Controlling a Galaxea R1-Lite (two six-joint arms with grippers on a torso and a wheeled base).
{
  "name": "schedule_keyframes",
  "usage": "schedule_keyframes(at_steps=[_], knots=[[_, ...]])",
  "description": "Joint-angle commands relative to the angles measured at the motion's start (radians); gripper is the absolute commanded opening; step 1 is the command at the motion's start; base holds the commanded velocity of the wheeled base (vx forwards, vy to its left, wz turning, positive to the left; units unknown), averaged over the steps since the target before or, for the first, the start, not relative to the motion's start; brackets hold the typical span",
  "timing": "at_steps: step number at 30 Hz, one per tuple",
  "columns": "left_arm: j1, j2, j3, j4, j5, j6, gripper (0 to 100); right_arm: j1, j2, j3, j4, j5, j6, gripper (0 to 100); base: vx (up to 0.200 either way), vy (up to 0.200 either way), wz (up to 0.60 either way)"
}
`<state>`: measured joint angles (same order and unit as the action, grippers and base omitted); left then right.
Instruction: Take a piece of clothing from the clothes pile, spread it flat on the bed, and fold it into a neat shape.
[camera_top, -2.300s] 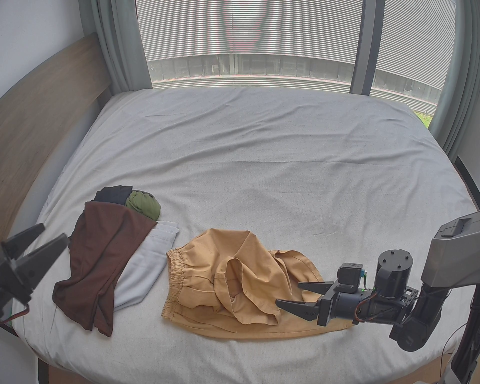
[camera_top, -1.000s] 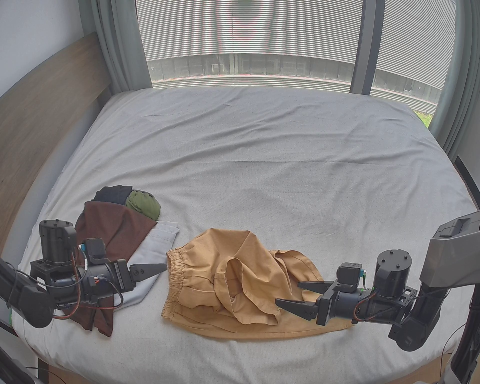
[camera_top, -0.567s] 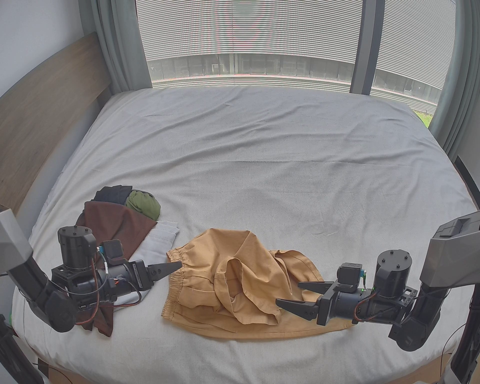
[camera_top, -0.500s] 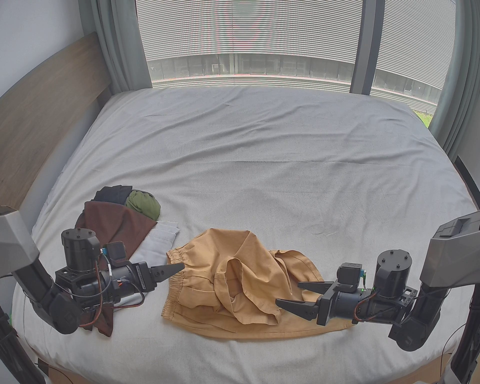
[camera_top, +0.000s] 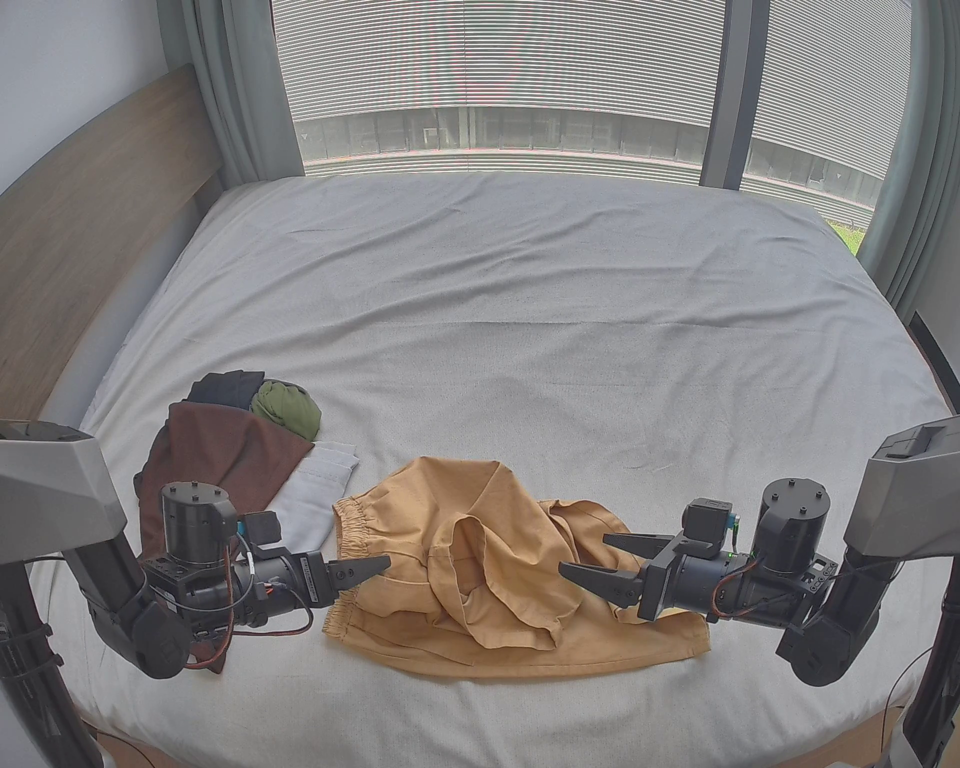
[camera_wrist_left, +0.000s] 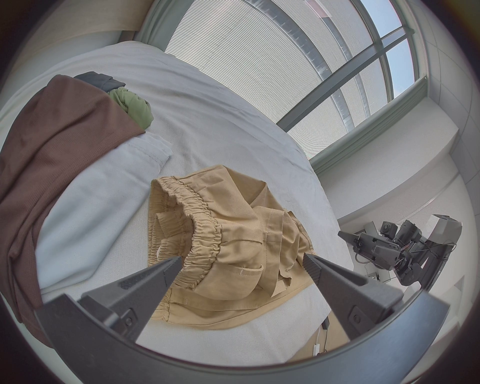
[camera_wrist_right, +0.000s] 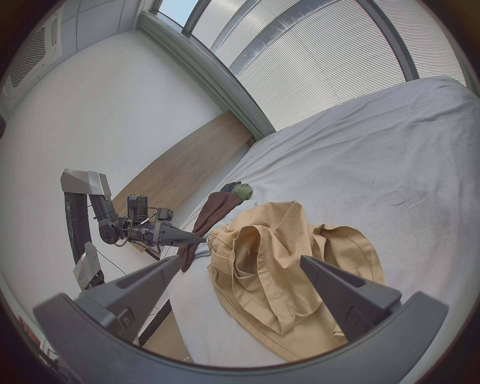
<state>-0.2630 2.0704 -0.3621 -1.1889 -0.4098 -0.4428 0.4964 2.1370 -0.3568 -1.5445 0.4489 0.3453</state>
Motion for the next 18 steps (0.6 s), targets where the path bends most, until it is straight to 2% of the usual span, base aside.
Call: schedule_keyframes(at_steps=[1,7,18], knots=[[-0.009,0.031,-0.006,-0.001,0.0,-0.001,100,0.002,-0.002,-0.005,0.0,-0.001,0.0,100,0.0,0.0,0.0],[-0.019,0.069,-0.024,-0.02,0.0,0.001,100,0.001,-0.003,-0.004,0.0,-0.003,0.0,100,0.0,0.0,0.0],[-0.039,0.165,-0.06,-0.146,0.003,0.003,100,0.002,-0.002,-0.002,0.001,-0.003,0.0,100,0.0,0.0,0.0]])
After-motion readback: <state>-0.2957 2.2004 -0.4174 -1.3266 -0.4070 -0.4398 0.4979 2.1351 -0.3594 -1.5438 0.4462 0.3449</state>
